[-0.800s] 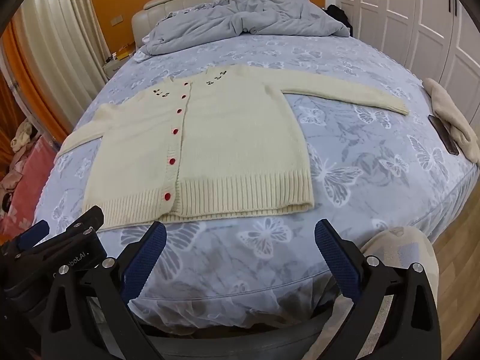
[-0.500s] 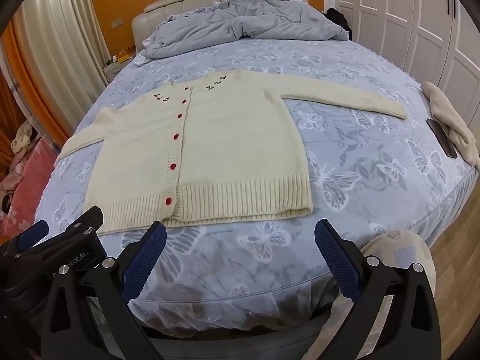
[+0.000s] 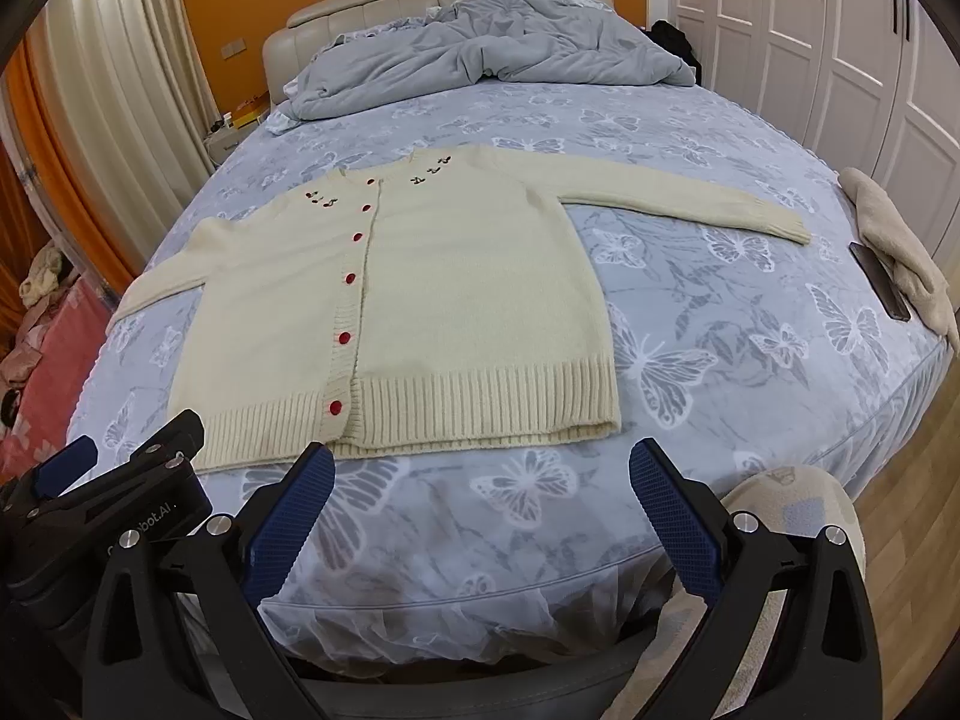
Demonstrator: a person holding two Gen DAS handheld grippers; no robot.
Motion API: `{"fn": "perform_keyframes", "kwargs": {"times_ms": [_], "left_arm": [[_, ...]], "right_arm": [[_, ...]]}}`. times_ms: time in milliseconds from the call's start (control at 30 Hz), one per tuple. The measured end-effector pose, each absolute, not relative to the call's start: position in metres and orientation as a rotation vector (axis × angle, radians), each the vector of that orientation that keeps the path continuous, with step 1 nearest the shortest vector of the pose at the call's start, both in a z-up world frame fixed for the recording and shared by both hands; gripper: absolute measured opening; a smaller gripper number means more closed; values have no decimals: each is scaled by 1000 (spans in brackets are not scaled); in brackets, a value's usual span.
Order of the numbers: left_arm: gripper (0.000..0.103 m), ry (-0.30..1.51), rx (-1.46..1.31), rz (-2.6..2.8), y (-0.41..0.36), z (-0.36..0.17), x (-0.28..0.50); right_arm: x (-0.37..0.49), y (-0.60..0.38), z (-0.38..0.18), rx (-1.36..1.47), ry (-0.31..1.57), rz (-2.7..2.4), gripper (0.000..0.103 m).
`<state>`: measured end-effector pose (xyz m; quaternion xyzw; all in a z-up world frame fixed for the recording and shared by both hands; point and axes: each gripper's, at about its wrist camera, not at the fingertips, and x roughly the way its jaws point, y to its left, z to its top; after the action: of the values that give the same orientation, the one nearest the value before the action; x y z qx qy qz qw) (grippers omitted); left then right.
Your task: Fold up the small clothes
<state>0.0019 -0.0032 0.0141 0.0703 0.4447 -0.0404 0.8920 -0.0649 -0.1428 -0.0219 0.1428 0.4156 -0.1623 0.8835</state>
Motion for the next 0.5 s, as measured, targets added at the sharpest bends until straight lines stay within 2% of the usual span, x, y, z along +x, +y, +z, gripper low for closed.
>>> {"fn": "perform_keyframes", "kwargs": {"times_ms": [500], "left_arm": [[93,921,141,-79,1,12,2]], "right_arm": [[-63,-140,-21,289,865,-344,97]]}}
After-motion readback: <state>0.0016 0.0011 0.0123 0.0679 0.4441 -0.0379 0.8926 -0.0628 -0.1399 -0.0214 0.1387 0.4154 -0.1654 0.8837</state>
